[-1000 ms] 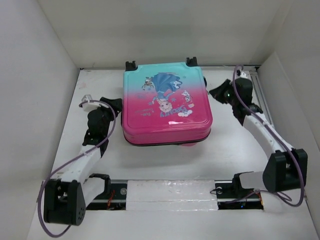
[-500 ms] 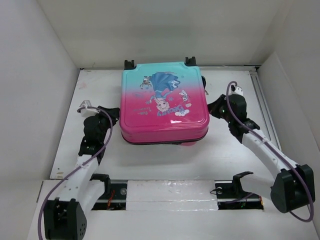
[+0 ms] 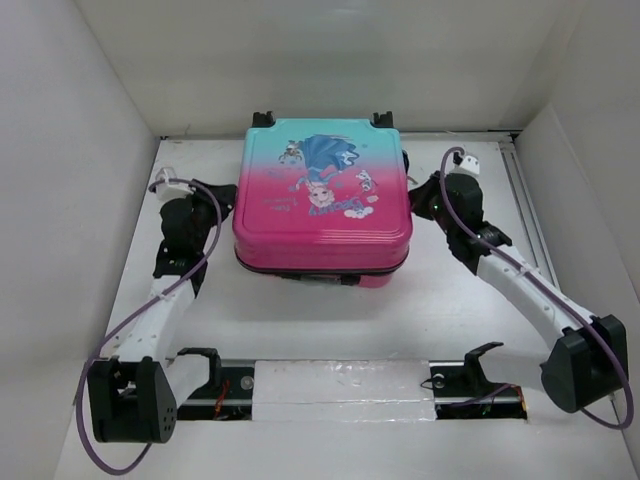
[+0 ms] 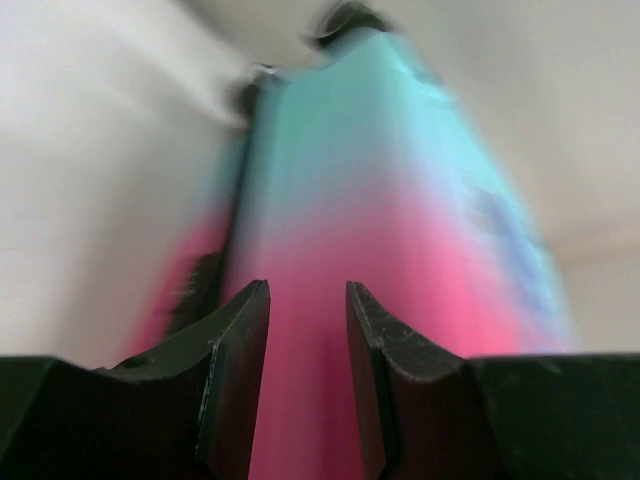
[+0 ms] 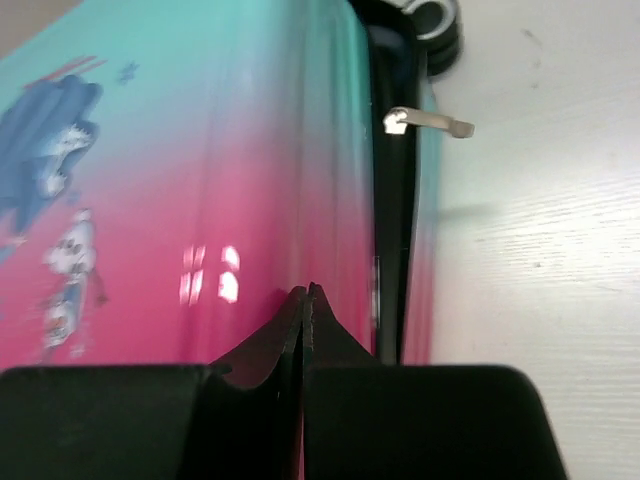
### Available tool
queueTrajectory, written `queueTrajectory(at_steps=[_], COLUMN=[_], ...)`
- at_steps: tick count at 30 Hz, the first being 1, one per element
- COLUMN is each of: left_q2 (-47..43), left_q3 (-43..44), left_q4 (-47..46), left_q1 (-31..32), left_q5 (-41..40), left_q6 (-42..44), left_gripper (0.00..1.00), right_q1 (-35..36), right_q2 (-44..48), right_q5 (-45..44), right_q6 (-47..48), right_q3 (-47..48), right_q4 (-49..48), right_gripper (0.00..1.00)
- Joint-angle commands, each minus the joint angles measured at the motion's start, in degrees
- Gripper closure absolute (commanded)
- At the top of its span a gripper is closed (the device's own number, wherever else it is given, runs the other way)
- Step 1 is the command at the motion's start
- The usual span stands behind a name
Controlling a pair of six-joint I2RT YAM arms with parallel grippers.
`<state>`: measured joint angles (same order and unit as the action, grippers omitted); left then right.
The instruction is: Pack the luggage
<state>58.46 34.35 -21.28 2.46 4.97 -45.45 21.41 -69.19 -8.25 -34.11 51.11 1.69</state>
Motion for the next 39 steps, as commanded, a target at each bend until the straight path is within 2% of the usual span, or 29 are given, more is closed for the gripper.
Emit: queueTrajectory(at_steps=[1,4,10,13,14,16,17,19,23,25,26,28,29,30,32,33,34,35,36,37,38,39], left_q2=[0.95,1.57,-0.35,-2.02,-2.81,-6.14,-7.21,-9.75,-11.08,-9.69,-8.37,-0.57,3.12,11.42,20.86,26.83,26.88,25.58,22.87,15.19,11.19,7.93], left_q3=[6.60,6.61,0.11,0.10,0.10,1.76,2.64,5.80,9.86,10.73,13.00,18.53,27.70,33.62,48.45,61.32,63.45,62.34,54.24,48.24,42.00,36.20], left_q4=[-8.52,-8.52,-8.52,-6.94,-5.89,-5.27,-4.05,-3.51,-2.02,-2.01,-2.01,-0.10,1.57,3.42,15.60,19.83,21.44,19.54,16.82,13.66,7.37,5.91], left_q1=[4.40,4.40,4.40,4.40,4.40,4.40,4.40,4.40,4.40,5.27,6.58,13.68,17.19,26.02,34.24,37.41,42.75,44.63,45.61,46.14,47.10,48.24], left_q5=[17.88,16.75,12.35,10.50,10.50,8.75,8.74,8.74,15.31,18.13,16.84,13.85,6.35,1.06,-9.32,-16.68,-19.71,-21.83,-21.59,-20.28,-19.05,-18.43], left_q6=[-3.41,-3.42,-3.42,-1.84,-1.83,-0.35,0.18,1.94,5.28,7.30,9.40,12.48,14.15,20.08,26.61,28.64,32.06,32.79,32.80,31.58,30.17,27.55], left_gripper=[0.67,0.66,0.66,0.62,0.58,0.49,0.45,0.42,0.43,0.44,0.44,0.44,0.44,0.43,0.41,0.41,0.41,0.41,0.43,0.44,0.46,0.48], right_q1=[8.91,9.44,9.44,9.44,8.92,8.30,8.30,7.77,9.18,9.88,9.88,9.88,8.49,7.95,7.42,7.42,6.90,6.89,6.89,6.37,6.36,5.58], right_q2=[-1.65,-2.96,-4.11,-4.11,-2.72,-0.43,2.36,5.45,13.27,16.97,17.76,18.91,18.91,18.91,18.39,18.39,18.39,18.39,19.08,19.09,18.39,17.60], right_q5=[11.85,10.81,10.97,9.84,9.31,7.38,6.85,6.32,8.33,9.82,10.62,12.46,16.56,18.34,21.16,23.69,24.33,24.33,24.33,24.33,25.99,27.22], right_q6=[-2.28,-2.28,-2.19,-2.19,-2.19,-2.19,-2.19,-1.32,0.89,2.72,2.73,2.73,3.43,3.43,3.96,5.09,5.63,6.33,6.86,6.86,7.64,7.65], right_q3=[3.11,3.12,-3.03,-4.70,-5.23,-7.42,-8.13,-10.67,-16.72,-20.24,-23.83,-27.02,-28.07,-28.69,-29.23,-29.23,-29.23,-29.23,-29.92,-31.24,-31.77,-31.78], right_q4=[-2.92,-2.92,-4.23,-4.24,-4.24,-4.24,-4.24,-4.24,-4.86,-7.91,-9.07,-12.22,-15.55,-16.62,-18.30,-18.31,-18.31,-19.18,-19.88,-21.11,-22.60,-25.14], right_gripper=[1.00,1.00,1.00,1.00,1.00,0.95,0.89,0.84,0.80,0.75,0.75,0.73,0.73,0.73,0.70,0.68,0.68,0.67,0.65,0.64,0.64,0.64])
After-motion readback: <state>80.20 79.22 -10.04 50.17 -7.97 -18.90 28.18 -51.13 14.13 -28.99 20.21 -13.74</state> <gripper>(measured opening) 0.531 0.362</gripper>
